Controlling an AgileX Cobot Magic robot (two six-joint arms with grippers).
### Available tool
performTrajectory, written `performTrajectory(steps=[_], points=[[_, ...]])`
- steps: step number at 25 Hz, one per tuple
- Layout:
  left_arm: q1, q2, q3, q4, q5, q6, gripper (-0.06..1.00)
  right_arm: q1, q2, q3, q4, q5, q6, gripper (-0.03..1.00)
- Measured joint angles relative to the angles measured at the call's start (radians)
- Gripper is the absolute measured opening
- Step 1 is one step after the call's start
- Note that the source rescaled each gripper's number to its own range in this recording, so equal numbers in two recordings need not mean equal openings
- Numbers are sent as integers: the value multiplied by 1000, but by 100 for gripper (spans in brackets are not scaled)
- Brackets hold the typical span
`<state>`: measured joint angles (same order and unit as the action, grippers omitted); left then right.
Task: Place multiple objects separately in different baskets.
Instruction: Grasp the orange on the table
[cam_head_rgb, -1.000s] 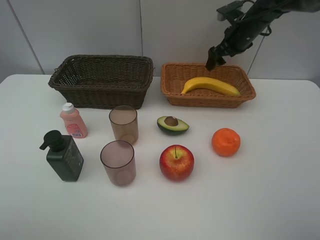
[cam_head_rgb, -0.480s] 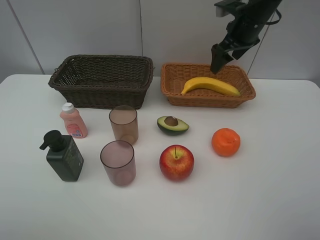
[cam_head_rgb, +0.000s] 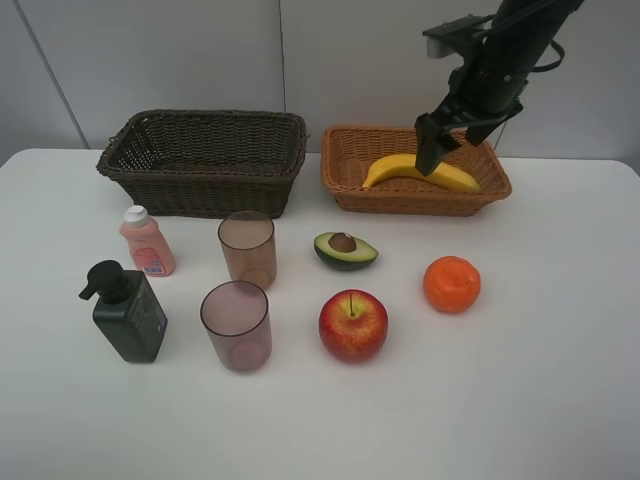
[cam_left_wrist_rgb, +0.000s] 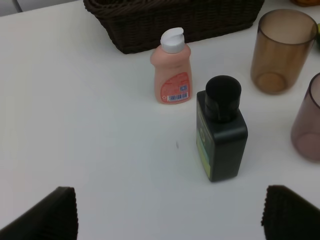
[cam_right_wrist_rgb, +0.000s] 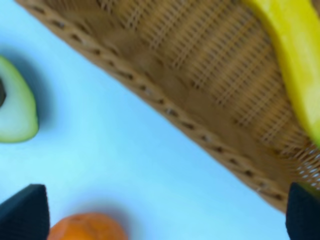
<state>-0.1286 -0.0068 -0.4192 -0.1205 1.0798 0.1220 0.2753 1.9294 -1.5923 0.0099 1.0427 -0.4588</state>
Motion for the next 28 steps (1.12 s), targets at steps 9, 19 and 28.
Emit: performTrajectory(steps=[9, 19, 28], points=[[0, 0, 0, 0, 0, 0, 98, 17, -21, 195, 3, -72, 88, 100], [0, 0, 0, 0, 0, 0, 98, 50, -22, 340, 3, -177, 207, 100], [0, 0, 0, 0, 0, 0, 98, 52, -22, 461, 2, -280, 280, 100]])
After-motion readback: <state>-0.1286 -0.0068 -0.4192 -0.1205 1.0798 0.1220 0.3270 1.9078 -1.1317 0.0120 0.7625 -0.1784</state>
